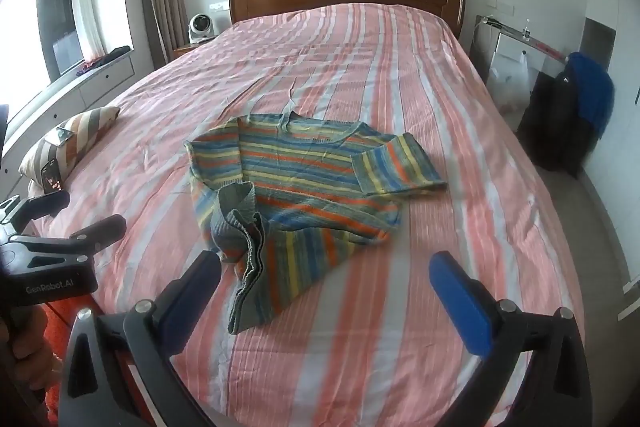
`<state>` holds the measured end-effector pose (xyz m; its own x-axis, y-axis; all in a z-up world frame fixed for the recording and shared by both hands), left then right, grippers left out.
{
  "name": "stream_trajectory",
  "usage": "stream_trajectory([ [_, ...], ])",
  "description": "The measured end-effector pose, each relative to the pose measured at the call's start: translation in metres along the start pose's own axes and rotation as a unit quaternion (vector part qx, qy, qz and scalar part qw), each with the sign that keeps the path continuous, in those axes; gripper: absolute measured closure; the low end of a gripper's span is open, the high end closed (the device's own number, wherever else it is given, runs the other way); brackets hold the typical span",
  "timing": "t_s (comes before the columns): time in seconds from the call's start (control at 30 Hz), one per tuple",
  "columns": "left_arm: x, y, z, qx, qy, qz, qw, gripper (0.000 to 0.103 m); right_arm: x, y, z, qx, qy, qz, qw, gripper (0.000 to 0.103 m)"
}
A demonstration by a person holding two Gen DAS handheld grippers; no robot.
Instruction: Fold small clothes
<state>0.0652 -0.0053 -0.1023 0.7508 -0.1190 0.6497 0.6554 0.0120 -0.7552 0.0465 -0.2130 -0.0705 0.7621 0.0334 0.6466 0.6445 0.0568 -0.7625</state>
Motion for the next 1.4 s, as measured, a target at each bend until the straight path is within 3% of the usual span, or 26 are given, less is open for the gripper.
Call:
stream_trajectory([
  [1.4,-0.0036,0.0000,0.0083,0.013,-0.002,0.005,0.9999,0.000,-0.0028,0.0013,-0.0055,-0.017,-0.002,-0.001,1.000,0.000],
])
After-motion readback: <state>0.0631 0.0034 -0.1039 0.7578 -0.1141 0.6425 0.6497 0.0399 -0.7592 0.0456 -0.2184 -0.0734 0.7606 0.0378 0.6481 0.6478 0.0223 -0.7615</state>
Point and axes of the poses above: each gripper's, at about its wrist camera, not at the fingertips, and y roughly the way its jaws point, z to its left, x to its top, the point moved 10 cm from there along y, roughly the way its jaws point, and after that the axes turned 3 degrees about y, right-handed, at the moved point
